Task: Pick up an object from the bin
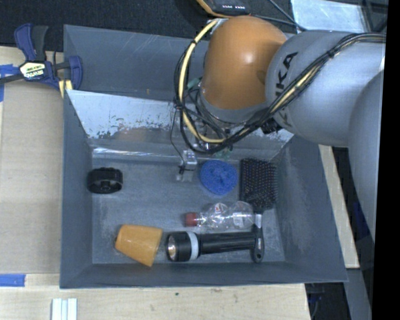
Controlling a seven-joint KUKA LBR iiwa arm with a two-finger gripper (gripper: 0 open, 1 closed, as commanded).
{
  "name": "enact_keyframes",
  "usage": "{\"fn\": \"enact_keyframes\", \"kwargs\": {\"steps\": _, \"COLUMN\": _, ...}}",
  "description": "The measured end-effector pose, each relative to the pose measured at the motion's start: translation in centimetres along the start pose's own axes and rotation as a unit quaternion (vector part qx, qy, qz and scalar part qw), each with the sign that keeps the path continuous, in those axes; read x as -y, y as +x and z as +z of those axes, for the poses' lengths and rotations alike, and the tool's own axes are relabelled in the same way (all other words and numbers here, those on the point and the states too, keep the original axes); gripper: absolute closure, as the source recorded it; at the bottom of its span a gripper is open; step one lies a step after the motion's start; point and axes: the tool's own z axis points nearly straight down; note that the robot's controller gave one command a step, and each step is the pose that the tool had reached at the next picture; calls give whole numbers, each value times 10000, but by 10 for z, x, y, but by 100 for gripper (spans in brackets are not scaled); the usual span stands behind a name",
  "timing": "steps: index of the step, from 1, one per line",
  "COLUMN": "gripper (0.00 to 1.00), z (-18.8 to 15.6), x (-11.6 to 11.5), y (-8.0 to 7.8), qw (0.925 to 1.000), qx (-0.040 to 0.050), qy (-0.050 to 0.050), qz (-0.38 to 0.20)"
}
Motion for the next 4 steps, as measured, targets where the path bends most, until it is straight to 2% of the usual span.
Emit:
{"fn": "enact_keyframes", "kwargs": {"steps": 1, "gripper": 0, "z": -6, "x": 1, "y": -2, "qw": 10000, "qx": 43, "qy": -4, "qz": 17}}
{"fn": "enact_keyframes", "kwargs": {"steps": 2, "gripper": 0, "z": 107, "x": -106, "y": 12, "qw": 9922, "qx": 26, "qy": -4, "qz": -1244}}
{"fn": "enact_keyframes", "kwargs": {"steps": 3, "gripper": 0, "z": 47, "x": -122, "y": 10, "qw": 10000, "qx": 69, "qy": -14, "qz": -31}}
{"fn": "enact_keyframes", "kwargs": {"steps": 4, "gripper": 0, "z": 89, "x": -128, "y": 8, "qw": 9999, "qx": 35, "qy": -10, "qz": -97}}
